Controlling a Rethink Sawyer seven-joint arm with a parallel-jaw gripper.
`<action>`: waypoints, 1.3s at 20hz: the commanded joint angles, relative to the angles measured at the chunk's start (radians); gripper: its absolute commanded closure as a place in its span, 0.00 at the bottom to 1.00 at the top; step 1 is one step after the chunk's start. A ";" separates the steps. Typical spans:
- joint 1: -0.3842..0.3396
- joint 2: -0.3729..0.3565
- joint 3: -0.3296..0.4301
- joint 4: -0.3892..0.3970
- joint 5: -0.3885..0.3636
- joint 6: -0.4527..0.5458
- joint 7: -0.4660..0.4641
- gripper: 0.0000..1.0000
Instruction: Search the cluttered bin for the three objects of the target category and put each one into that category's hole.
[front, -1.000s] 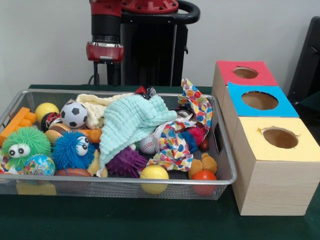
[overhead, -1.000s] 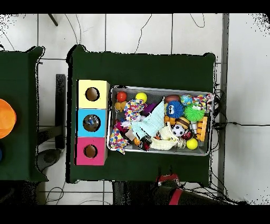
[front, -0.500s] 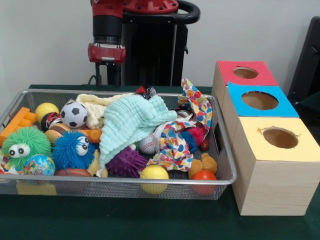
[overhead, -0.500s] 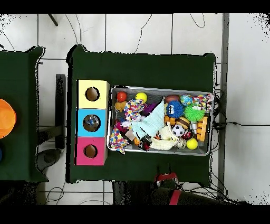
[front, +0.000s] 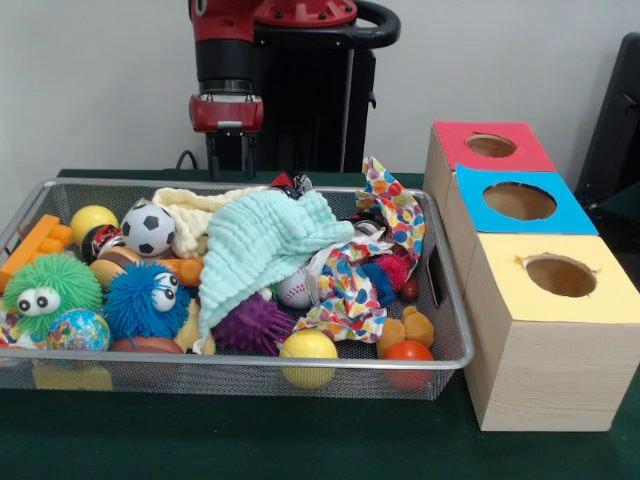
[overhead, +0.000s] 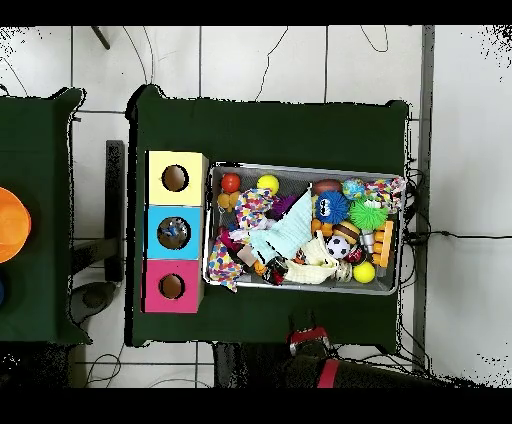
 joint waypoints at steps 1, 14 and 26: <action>-0.010 0.062 -0.008 -0.153 -0.113 0.125 0.040 0.00; -0.018 0.074 -0.020 -0.177 -0.168 0.138 0.023 0.00; -0.048 0.059 0.044 -0.151 -0.241 0.185 0.083 0.00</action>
